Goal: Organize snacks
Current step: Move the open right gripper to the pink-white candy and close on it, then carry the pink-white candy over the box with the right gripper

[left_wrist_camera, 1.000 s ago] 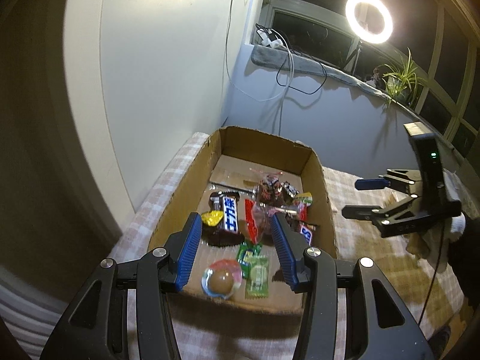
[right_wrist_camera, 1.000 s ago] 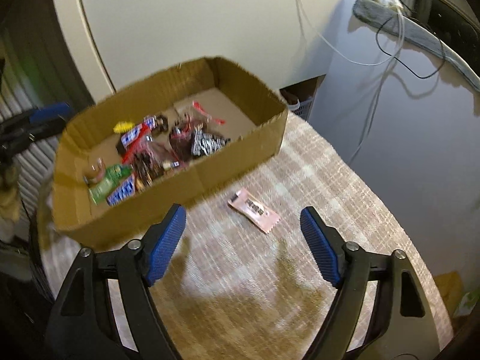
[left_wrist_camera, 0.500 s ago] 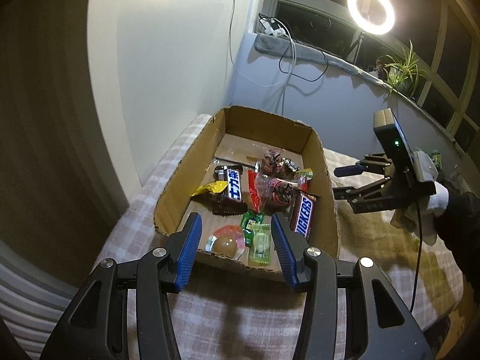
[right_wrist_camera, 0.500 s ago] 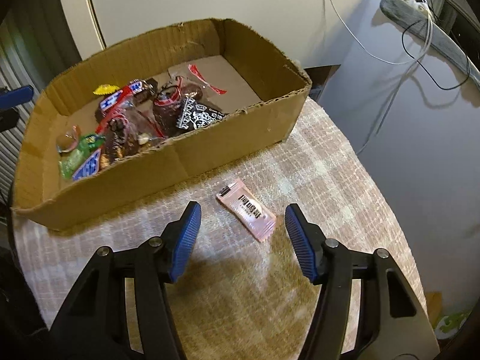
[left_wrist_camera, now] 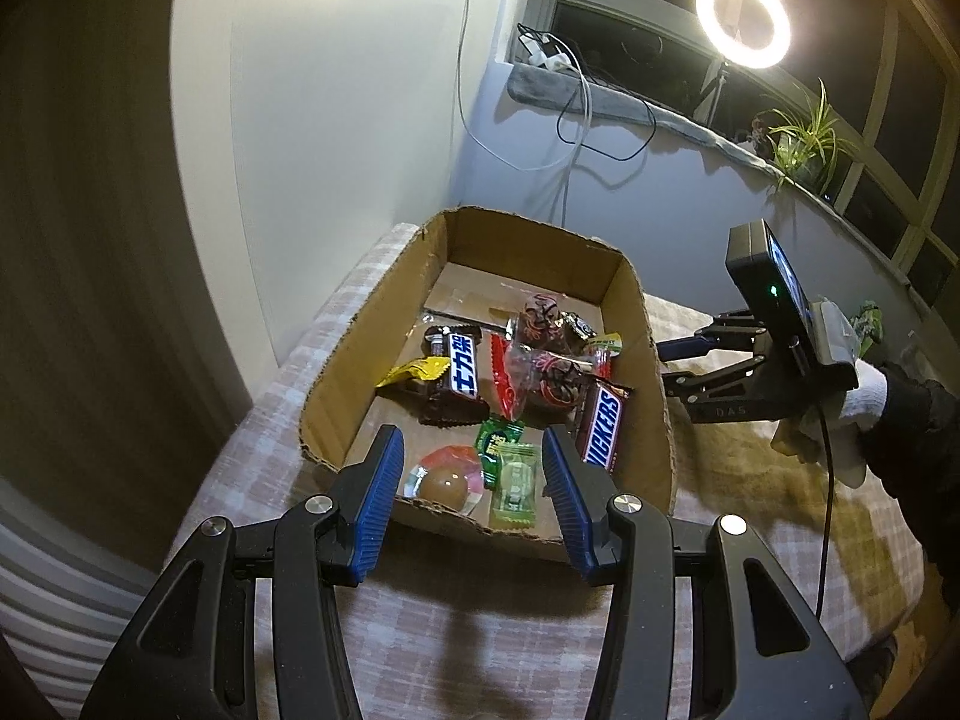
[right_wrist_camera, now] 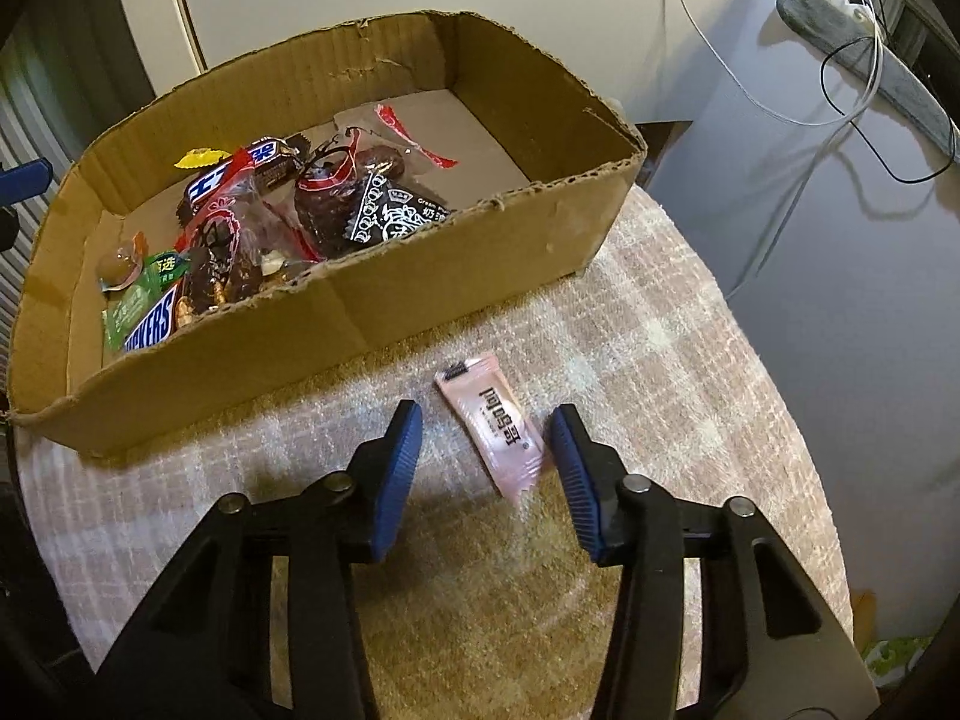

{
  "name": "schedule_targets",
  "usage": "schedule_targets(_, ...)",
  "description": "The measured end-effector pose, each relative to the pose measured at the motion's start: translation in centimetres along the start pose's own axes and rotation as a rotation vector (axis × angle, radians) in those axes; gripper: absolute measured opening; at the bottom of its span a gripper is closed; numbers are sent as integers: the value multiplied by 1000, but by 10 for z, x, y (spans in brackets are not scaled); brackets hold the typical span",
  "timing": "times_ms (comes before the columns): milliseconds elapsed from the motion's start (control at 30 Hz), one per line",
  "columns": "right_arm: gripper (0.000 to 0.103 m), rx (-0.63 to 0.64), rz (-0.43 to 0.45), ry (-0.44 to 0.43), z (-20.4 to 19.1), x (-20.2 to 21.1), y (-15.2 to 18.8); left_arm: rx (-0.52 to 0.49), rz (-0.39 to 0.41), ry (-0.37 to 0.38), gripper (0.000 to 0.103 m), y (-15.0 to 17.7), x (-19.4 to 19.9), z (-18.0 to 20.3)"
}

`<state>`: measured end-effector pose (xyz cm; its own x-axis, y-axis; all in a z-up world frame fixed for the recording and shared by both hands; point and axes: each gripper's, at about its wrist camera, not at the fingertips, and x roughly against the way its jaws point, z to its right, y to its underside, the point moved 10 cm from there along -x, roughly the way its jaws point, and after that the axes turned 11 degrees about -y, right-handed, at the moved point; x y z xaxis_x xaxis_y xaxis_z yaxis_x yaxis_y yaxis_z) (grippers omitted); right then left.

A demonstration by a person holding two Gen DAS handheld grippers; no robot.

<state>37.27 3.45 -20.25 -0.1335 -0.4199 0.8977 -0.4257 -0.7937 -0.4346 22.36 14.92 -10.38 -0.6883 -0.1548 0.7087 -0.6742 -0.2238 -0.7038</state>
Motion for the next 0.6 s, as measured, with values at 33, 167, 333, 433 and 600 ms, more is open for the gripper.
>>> schedule_targets(33, 42, -1, 0, 0, 0, 2, 4, -1, 0, 2, 47, 0, 0, 1)
schedule_targets(167, 23, -6, 2, -10, -6, 4, 4, -1, 2, 5, 47, 1, 2, 1)
schedule_targets(333, 22, -28, 13, 4, -9, 7, 9, 1, 5, 6, 47, 2, 4, 1)
schedule_targets(433, 22, -40, 22, 10, -11, 10, 12, 0, 4, 9, 47, 4, 6, 2)
schedule_targets(600, 22, -52, 43, 18, -19, 20, 20, -6, 12, 11, 47, 3, 8, 4)
